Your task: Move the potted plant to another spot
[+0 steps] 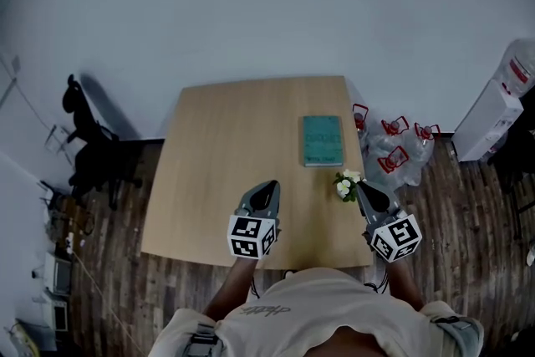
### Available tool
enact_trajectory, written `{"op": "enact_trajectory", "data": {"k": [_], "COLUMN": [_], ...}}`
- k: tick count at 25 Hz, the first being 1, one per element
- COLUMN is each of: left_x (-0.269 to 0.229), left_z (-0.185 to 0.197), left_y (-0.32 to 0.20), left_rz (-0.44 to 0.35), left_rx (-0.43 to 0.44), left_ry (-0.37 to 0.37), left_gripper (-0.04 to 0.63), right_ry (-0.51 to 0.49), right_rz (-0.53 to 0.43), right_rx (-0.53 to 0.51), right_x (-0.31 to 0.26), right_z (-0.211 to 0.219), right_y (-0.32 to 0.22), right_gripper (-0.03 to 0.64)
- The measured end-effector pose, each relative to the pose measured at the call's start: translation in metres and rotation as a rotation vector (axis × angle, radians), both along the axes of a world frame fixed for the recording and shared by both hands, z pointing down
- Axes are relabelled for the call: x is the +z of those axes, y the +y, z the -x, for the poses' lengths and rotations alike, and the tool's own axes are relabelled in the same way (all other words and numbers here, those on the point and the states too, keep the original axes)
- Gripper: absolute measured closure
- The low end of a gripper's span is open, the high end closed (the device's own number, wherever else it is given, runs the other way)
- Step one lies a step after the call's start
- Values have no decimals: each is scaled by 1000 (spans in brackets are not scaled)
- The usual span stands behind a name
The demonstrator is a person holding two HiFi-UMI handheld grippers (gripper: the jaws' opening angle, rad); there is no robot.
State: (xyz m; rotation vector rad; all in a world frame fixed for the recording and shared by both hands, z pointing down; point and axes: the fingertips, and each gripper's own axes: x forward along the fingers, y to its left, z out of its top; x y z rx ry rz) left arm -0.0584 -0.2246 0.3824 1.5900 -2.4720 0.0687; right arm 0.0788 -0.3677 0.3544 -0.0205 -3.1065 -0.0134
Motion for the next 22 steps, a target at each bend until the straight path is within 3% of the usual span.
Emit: {"op": "enact_trajectory", "data": {"k": [13, 22], "left_x": [1, 10], "left_z": [3, 3], "left_y": [10, 10], "left_rz": [7, -9], "left_rx": [-10, -26], "left_ry": [-29, 2], "left_gripper": [580, 578], "right_ry": [9, 5], "right_rz": [-37, -15], "right_rx": [-33, -33], "right_x": [2, 5], "right_z": [-3, -14], "right_y": [5, -5], "right_gripper": [615, 615]}}
